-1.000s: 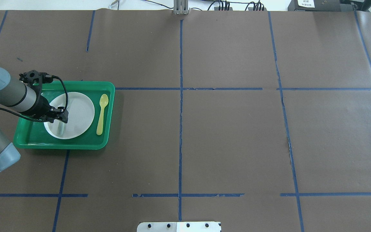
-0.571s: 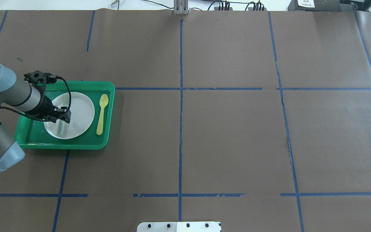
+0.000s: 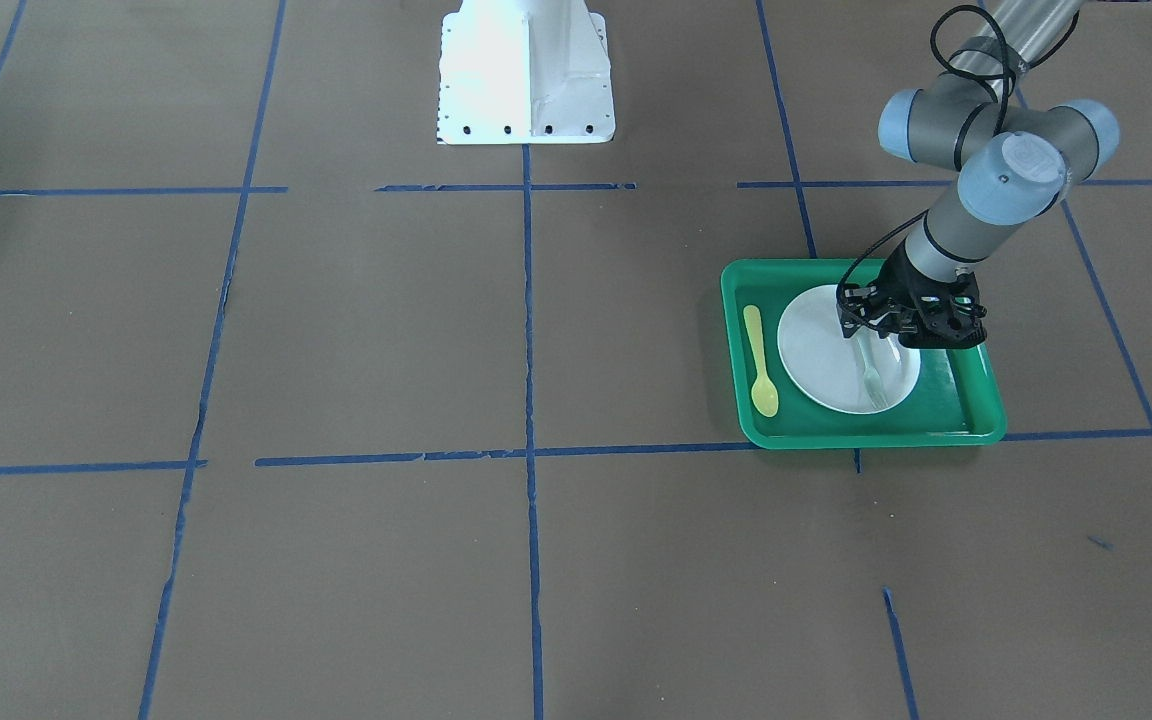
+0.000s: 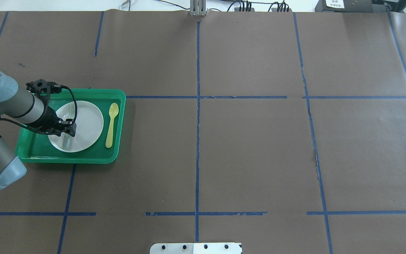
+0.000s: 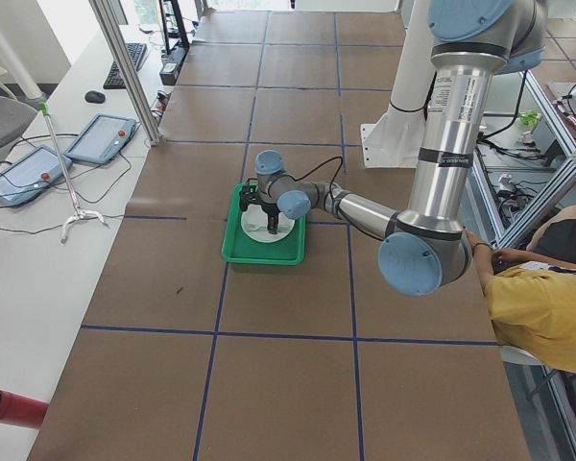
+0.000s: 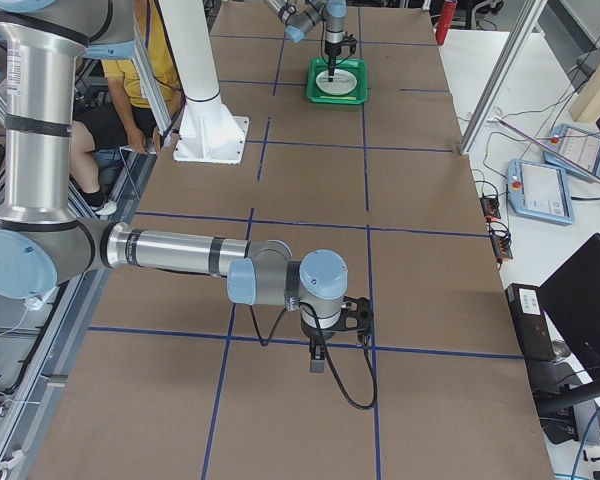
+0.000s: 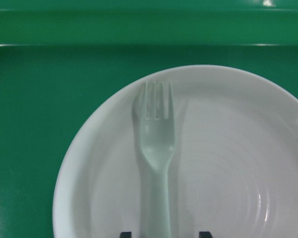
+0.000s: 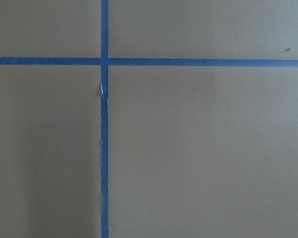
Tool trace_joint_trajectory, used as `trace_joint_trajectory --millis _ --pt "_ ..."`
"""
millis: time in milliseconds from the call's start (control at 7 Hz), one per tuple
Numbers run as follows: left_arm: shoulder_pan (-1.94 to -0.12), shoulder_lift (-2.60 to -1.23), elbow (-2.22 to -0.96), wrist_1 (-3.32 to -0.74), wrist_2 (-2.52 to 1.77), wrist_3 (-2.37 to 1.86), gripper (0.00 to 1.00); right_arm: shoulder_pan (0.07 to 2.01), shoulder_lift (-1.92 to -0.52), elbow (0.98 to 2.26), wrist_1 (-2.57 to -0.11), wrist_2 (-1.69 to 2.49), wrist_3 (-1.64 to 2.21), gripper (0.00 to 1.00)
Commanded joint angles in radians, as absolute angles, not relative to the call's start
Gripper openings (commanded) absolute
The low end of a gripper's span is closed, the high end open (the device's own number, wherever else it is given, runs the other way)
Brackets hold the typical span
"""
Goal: Place fork
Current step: 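Lower the left gripper and close it on the fork handle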
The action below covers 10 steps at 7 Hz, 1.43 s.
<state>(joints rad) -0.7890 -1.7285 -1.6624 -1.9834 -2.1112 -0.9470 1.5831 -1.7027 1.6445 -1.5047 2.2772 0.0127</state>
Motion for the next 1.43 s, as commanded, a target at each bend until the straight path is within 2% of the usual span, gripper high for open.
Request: trace_joint_trajectory --millis 0,143,429,1000,1143,1286 --pt "-0.788 -1.727 -1.661 -1.982 -2.112 -0.946 0.53 1.583 -1.703 1.644 -1.505 2.276 0.014 1.00" --pt "-0.788 -1.727 -1.660 -1.982 -2.112 -0.946 0.53 1.583 -1.703 1.644 -1.505 2.278 0.012 1.00" --pt "-0.787 -1.727 -1.655 -1.982 -2.114 -0.946 0.36 1.583 -1.703 1.644 -1.505 2.278 0.014 1.00" --pt "-0.787 -1.726 -1.654 -1.980 -2.117 -0.946 0.34 1.583 -1.703 1.644 -1.503 2.276 0.014 1.00" --pt "-0.787 -1.726 -1.655 -1.979 -2.118 -0.948 0.20 1.583 -1.703 1.644 -1.505 2.278 0.014 1.00" --pt "-0.787 -1.724 -1.657 -1.977 -2.120 -0.950 0.00 1.583 -1.703 1.644 -1.505 2.278 0.014 1.00"
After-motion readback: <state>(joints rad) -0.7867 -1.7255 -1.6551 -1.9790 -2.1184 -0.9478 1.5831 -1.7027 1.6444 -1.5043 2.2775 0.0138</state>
